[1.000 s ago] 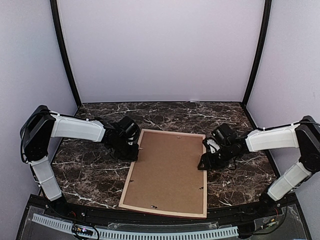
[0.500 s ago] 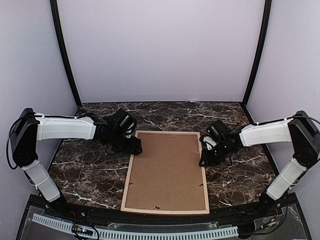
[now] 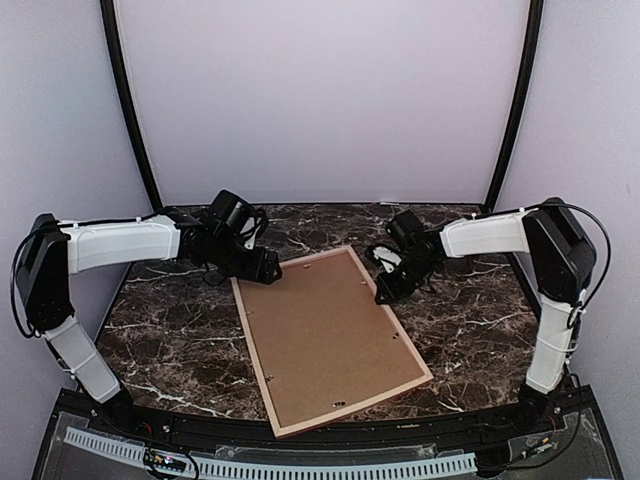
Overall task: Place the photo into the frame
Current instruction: Rotate the photo frame at the center of the board.
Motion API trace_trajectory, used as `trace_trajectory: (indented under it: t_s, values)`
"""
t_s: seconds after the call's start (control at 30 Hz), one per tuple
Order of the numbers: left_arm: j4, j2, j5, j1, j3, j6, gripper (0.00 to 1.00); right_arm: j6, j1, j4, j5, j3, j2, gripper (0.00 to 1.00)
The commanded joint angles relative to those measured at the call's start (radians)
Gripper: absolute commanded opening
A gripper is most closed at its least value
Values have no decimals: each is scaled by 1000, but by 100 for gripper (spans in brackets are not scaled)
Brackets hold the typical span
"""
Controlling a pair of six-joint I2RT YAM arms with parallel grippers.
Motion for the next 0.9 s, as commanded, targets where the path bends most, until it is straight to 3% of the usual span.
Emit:
trace_trajectory:
  t_s: [0.0,0.1,0.2,0.3,0.4,0.87]
  values:
    - [22,66,66,50,93,124,84,-227,0,-50,11,109,165,12]
    - [-8,146,60,79,158,200,84,-302,-6,-86,19,193,260,18]
    - [-47,231,31,102,240,273,84,-332,-33,-96,-8,247,301,31]
    - [-88,287,22,140,304,312,84,-331,-62,-51,-45,243,278,49]
    - [-94,331,41,172,329,340,84,-312,-83,2,-73,207,216,60]
    - [-102,458,225,249,395,454,69,-104,-156,122,-164,46,6,68]
